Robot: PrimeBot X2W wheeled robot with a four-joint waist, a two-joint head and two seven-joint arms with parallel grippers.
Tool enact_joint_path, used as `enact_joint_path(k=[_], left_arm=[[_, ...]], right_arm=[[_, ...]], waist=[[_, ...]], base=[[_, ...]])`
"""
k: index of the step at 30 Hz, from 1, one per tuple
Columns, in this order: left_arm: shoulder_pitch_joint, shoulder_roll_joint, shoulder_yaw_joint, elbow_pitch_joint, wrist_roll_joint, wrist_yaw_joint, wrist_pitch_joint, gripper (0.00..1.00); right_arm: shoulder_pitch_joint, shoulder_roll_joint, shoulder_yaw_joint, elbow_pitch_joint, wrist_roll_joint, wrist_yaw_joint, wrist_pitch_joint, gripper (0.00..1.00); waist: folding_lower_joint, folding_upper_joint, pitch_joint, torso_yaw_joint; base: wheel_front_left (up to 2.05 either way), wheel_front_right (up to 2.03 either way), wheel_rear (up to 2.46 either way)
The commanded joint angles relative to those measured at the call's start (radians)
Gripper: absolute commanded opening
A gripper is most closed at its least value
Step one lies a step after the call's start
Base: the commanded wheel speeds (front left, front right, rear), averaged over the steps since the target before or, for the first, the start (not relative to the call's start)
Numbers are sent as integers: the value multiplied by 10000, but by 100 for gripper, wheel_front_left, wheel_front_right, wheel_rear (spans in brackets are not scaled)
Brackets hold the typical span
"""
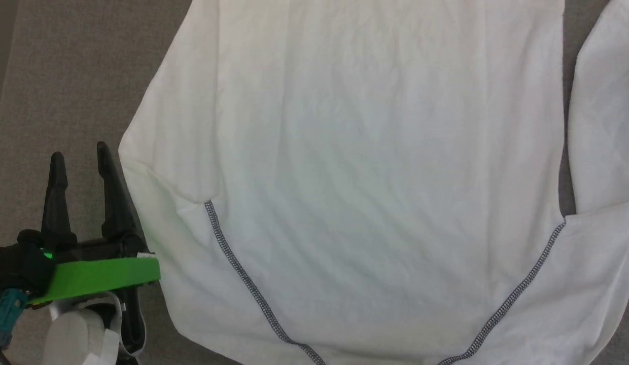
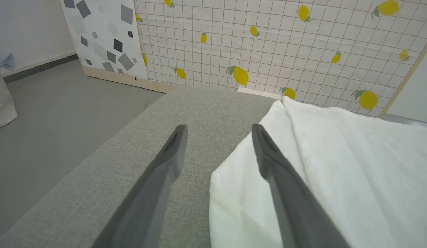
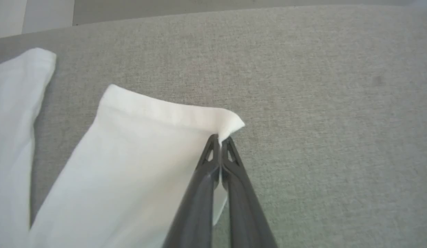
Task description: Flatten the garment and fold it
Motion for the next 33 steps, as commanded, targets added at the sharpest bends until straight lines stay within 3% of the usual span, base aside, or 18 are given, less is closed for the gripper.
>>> enact_joint_path(k=[1,9,14,19,23,27,33], left_arm=[[-66,-78,72,59,69,-93,-47,100],[411,-162,296,296,227,-271,-47,100],[758,-196,437,243,261,-269,-47,100],[1013,-218,557,146,247,-275,-47,100],[1179,-240,615,140,223,-250,-47,100],[1354,-263,632,179,189,-220,-47,100],[1677,-287,602,248,168,-147,-47,100]], right_arm=[[352,-303,-265,-56,188,-15,-95,0],[2252,-2045,-1780,582,559,-15,-421,0],[3079,-2373,-2731,316,466,-15,-543,0],[3553,-2516,-2783,-94,607,-15,-461,0],[3905,-2626,-2061,-453,1063,-15,-257,0],[4488,-2872,-482,-1194,2011,-15,246,0],[5164,-3032,2083,-3547,4029,-15,901,0]], waist=[[-1,-1,-826,-428],[-1,-1,-2214,-1001],[-1,-1,-2659,-1271],[-1,-1,-2933,-1449],[-1,-1,-3241,-1532],[-1,-1,-3669,-1602],[-1,-1,-4299,-1623]], base=[[0,0,0],[0,0,0],[0,0,0],[0,0,0],[0,0,0],[0,0,0],[0,0,0]])
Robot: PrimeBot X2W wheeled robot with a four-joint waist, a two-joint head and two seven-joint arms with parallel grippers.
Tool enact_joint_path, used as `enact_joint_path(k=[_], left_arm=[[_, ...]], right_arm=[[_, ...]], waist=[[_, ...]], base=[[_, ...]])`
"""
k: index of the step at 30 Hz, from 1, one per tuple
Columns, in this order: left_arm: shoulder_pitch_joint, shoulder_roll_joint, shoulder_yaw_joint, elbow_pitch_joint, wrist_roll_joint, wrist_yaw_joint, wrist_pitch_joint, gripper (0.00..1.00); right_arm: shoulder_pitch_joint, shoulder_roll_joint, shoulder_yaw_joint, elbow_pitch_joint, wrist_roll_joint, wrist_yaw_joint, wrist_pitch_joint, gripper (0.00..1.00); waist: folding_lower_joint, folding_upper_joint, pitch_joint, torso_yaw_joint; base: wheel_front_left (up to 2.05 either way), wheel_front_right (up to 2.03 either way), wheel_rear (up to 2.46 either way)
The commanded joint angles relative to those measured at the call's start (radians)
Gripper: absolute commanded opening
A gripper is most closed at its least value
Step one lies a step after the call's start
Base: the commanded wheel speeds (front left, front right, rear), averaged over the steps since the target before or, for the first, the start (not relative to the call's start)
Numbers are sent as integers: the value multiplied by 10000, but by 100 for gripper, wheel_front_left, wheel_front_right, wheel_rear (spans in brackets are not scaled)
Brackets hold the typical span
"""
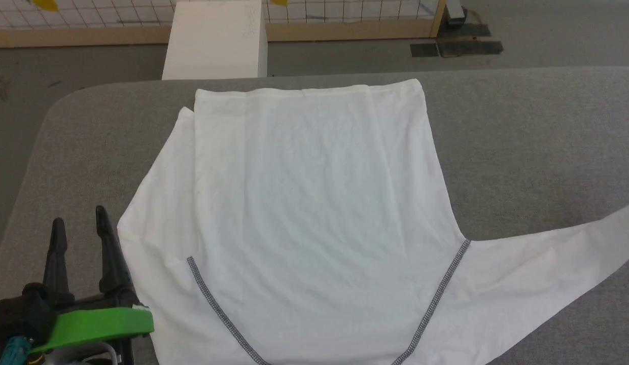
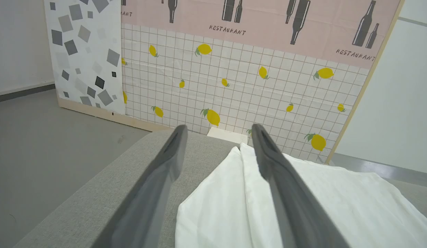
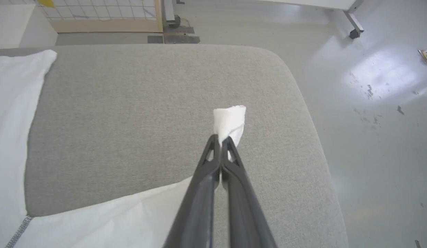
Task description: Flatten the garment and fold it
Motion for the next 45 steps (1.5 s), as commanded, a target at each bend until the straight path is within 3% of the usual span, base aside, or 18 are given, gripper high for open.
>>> enact_joint_path(k=[1,9,15,24,30,35,37,41,45], left_arm=[[181,-46,-13,3,1,29,-45,100],[558,-49,-53,42,8,54,-45,100],[548,-42,-258,121,44,44,-10,100],[460,-53,-539,341,-60,134,-13,100],[395,-60,-677,437,-164,189,-22,100],[164,-66,-869,538,-251,207,-31,100],[86,-68,-941,598,-276,216,-35,100],[13,-71,-957,699,-330,257,-40,100],[-6,-71,-865,782,-344,287,-42,100]], right_arm=[[167,50,418,-556,446,-15,148,0],[440,1379,3166,-3610,2496,-15,1471,0],[214,2343,5303,-4091,3267,-15,1692,0],[-766,3621,8269,-2631,3690,-15,776,0],[-1420,4997,9131,-732,3824,-15,-522,0],[-1772,5336,9784,787,3783,-15,-1152,0],[-1856,5394,9971,1256,3846,-15,-1358,100],[-2035,5454,9925,1570,4422,-15,-1950,100],[-2249,5464,9205,1415,5008,-15,-2802,100]], waist=[[1,-1,-424,-41],[1,-1,-947,243],[1,-1,-932,686],[1,-1,-682,1334],[1,-1,-370,1645],[1,-1,-31,1898],[1,-1,76,1963],[1,-1,171,1934],[1,-1,93,1774]], base=[[0,0,0],[0,0,0],[0,0,0],[0,0,0],[0,0,0],[0,0,0],[0,0,0],[0,0,0],[0,0,0]])
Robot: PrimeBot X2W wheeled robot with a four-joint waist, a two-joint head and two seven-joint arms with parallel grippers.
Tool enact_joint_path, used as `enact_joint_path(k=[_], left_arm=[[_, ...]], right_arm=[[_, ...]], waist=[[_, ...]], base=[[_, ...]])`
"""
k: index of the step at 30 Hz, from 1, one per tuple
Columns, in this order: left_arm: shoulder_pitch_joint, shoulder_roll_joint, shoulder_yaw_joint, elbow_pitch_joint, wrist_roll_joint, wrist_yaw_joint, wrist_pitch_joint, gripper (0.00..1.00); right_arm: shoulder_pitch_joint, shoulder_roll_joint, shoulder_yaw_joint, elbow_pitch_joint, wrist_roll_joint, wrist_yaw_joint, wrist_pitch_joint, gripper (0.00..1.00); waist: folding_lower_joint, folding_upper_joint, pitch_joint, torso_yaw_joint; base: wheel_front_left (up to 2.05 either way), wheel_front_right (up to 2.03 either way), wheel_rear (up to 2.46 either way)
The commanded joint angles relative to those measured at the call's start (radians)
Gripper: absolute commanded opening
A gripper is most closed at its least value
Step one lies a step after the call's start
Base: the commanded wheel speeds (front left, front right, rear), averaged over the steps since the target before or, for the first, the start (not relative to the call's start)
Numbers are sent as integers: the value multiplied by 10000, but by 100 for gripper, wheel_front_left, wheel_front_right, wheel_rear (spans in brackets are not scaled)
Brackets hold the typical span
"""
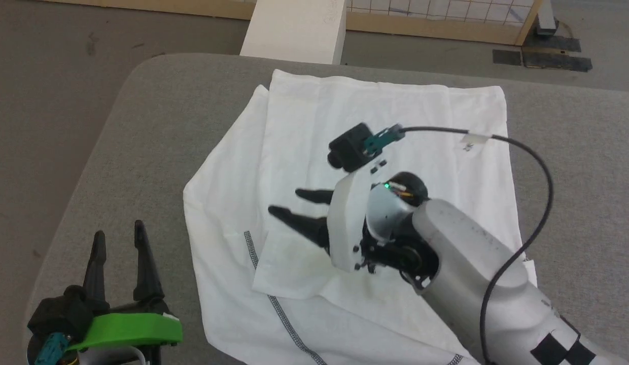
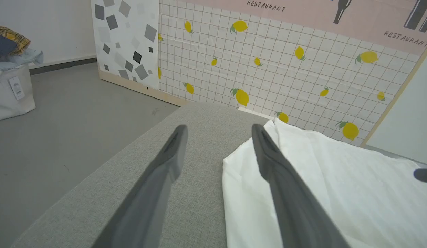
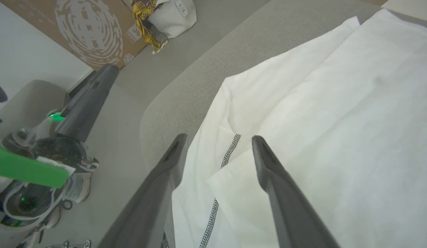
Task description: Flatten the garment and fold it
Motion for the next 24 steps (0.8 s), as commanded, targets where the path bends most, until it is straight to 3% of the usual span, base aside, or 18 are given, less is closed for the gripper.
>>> enact_joint_path(k=[1,8,13,18,24], left_arm=[[-140,-27,59,36,-84,71,-45,100],[-49,65,194,96,-55,91,-46,100],[-11,150,220,146,-46,123,-28,100],[68,213,234,178,-59,165,15,100],[58,274,195,245,-70,195,86,100]], right_arm=[[-199,-66,-300,-112,77,-13,-304,100],[88,-985,-2666,-553,-389,-13,-2296,100],[1029,-1596,-5000,-698,-1219,-13,-4033,100],[2287,-1590,-7359,-930,-2098,-13,-5507,100],[3877,-1073,-9127,-1870,-3311,-13,-6506,100]], waist=[[0,0,-109,-160],[0,0,-448,-649],[0,0,-634,-974],[0,0,-741,-1285],[0,0,-752,-1552]], base=[[0,0,0],[0,0,0],[0,0,0],[0,0,0],[0,0,0]])
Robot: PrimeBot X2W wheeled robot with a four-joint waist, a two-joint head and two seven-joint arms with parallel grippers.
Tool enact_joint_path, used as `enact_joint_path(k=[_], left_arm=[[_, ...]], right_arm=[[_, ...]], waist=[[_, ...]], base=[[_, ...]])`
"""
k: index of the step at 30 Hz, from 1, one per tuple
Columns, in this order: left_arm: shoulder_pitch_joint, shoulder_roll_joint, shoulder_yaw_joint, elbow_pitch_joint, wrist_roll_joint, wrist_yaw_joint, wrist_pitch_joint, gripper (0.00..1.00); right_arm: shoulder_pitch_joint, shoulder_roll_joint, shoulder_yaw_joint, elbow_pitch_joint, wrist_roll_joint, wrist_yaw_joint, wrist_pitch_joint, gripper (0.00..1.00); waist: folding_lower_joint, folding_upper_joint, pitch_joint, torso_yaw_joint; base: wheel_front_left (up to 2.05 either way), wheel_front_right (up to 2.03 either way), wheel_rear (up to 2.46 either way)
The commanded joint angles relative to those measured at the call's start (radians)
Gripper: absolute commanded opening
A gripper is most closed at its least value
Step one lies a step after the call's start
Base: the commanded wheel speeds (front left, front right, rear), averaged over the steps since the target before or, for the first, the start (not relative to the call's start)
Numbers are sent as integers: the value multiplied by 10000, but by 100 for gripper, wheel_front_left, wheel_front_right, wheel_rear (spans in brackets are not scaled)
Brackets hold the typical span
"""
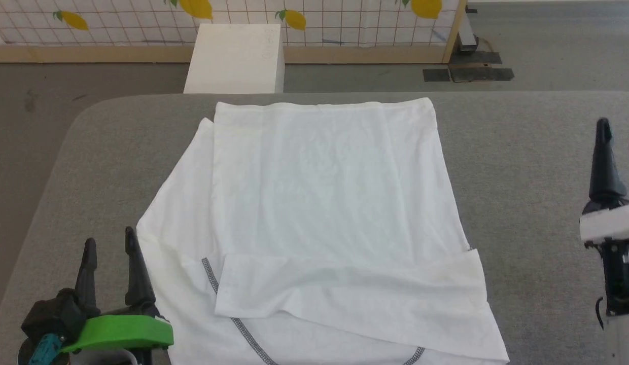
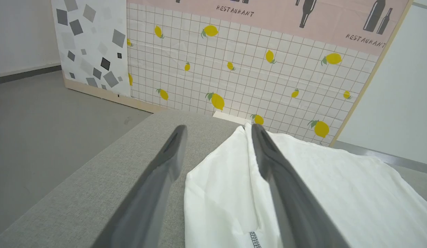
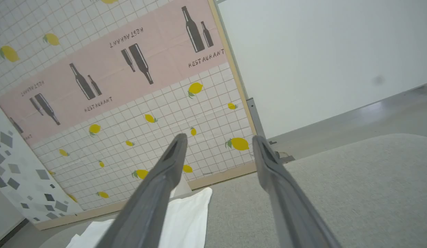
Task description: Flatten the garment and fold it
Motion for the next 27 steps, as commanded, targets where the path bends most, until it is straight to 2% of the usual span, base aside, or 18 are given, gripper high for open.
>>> enact_joint_path(k=[1,4,8,12,19,22,27], left_arm=[[-18,120,-33,54,-70,23,58,100],[-272,204,-87,222,-151,-45,240,100],[-1136,425,-288,624,-410,-431,647,100],[-2654,968,-475,1361,-625,-782,1559,100],[-6095,2175,-1102,3086,-895,-1180,4250,100],[-7704,2669,-1193,3860,-1028,-1196,5727,100],[-9516,3144,-1499,4538,-1103,-1216,7736,100]], right_arm=[[369,244,-194,-223,-224,-13,-131,100],[977,699,-755,-664,-512,-13,-141,100],[1414,1052,-1275,-1042,-543,-13,-90,100],[1506,1162,-1404,-1468,-555,-13,56,100],[1071,1197,-1444,-2341,-629,-13,548,100],[793,1201,-1368,-2737,-469,-13,829,100],[585,1203,-1380,-3185,-270,-13,1053,100]], waist=[[0,-1,-13,-102],[0,-1,77,-165],[0,-1,359,-114],[0,-1,887,-66],[0,-1,2251,-241],[0,-1,3040,-427],[0,-1,4075,-627]], base=[[0,0,0],[0,0,0],[0,0,0],[0,0,0],[0,0,0],[0,0,0],[0,0,0]])
